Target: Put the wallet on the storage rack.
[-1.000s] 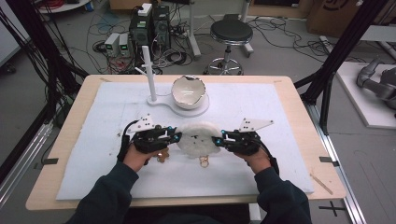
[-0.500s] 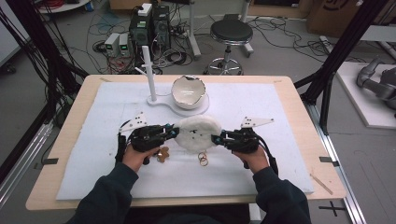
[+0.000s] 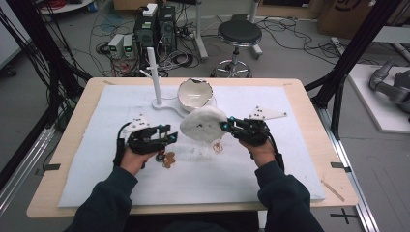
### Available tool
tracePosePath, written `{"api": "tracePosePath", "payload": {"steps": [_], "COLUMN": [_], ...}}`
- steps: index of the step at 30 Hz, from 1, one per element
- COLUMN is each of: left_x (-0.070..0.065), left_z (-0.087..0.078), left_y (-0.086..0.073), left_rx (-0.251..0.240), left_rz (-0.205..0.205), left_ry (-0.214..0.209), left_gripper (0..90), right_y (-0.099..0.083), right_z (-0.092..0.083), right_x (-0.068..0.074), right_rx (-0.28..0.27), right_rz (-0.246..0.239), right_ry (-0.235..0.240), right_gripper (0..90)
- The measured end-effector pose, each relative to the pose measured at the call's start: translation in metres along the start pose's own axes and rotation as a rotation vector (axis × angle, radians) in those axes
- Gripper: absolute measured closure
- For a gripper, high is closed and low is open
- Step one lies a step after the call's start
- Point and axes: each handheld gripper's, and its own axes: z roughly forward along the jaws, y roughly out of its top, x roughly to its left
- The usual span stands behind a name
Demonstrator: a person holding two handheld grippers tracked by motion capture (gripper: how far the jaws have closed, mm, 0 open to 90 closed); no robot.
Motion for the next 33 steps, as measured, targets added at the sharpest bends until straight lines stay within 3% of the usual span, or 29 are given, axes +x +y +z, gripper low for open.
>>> {"api": "tracePosePath", "payload": {"steps": [5,10,19,26,31,33], "left_x": [0.03,0.043,0.045,0.044,0.045,0.046], "left_z": [-0.029,-0.038,-0.036,-0.032,-0.033,-0.034], "left_y": [0.002,-0.003,-0.007,-0.009,-0.01,-0.01], "left_rx": [-0.073,-0.07,-0.059,-0.031,-0.038,-0.039], "left_rz": [-0.05,-0.068,-0.059,-0.058,-0.064,-0.068], "left_ry": [0.116,0.177,0.166,0.171,0.176,0.175], "left_gripper": [35.0,25.0,21.7,21.7,21.7,21.7], "right_y": [0.035,0.067,0.107,0.116,0.118,0.116], "right_z": [0.016,0.036,0.076,0.099,0.107,0.107], "right_x": [-0.001,-0.007,-0.024,-0.044,-0.054,-0.057], "right_rx": [0.017,0.023,0.05,0.096,0.145,0.167], "right_rz": [-0.097,-0.149,-0.238,-0.287,-0.352,-0.349], "right_ry": [-0.044,-0.061,-0.091,-0.145,-0.201,-0.204], "right_gripper": [78.9,78.8,78.7,78.7,78.6,78.6]}}
